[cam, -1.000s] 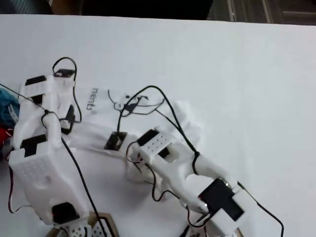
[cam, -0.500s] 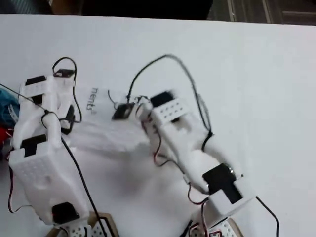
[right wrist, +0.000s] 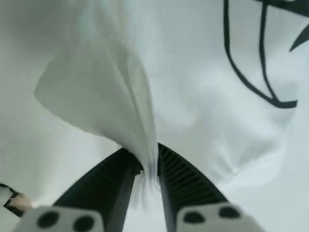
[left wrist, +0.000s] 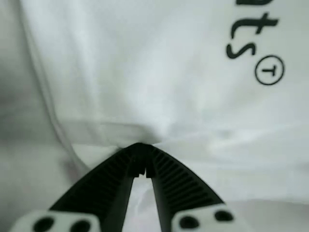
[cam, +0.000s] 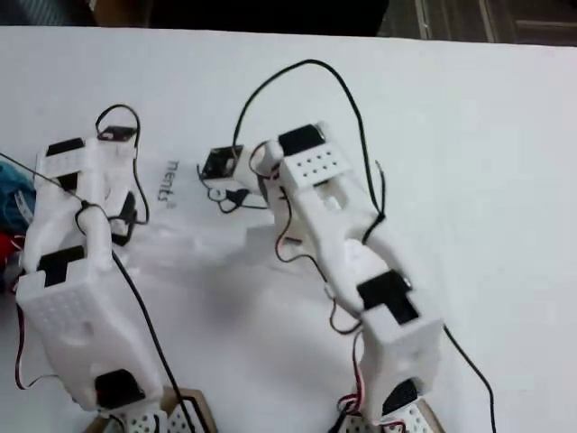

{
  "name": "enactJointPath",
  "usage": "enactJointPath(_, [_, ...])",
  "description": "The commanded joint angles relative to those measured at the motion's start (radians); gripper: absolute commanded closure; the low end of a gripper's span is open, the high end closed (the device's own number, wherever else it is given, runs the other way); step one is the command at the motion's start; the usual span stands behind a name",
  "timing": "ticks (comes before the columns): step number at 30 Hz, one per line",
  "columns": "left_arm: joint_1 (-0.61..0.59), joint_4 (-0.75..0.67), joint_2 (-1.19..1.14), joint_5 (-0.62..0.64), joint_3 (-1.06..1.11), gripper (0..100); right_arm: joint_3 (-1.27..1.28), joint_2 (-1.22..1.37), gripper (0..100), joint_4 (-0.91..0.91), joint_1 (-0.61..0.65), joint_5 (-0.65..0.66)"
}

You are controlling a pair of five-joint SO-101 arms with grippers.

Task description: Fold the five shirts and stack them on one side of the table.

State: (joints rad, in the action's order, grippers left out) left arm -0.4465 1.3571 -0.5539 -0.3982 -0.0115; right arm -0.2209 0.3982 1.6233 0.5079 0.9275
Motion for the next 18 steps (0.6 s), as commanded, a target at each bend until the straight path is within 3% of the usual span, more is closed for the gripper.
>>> enactJointPath(1, [-0.031,-0.040,-0.015,0.008,-0.022,97,-0.150,0.058,97.8,0.010,-0.012,0.006])
enactJointPath(8, [-0.031,-0.040,-0.015,0.008,-0.022,97,-0.319,0.189,97.1,0.024,-0.013,0.006])
enactJointPath(14, [-0.031,-0.040,-0.015,0.008,-0.022,97,-0.413,0.220,76.8,0.031,-0.064,-0.023])
enactJointPath(18, [-0.031,-0.040,-0.015,0.008,-0.022,97,-0.462,0.220,75.2,0.047,-0.110,-0.029])
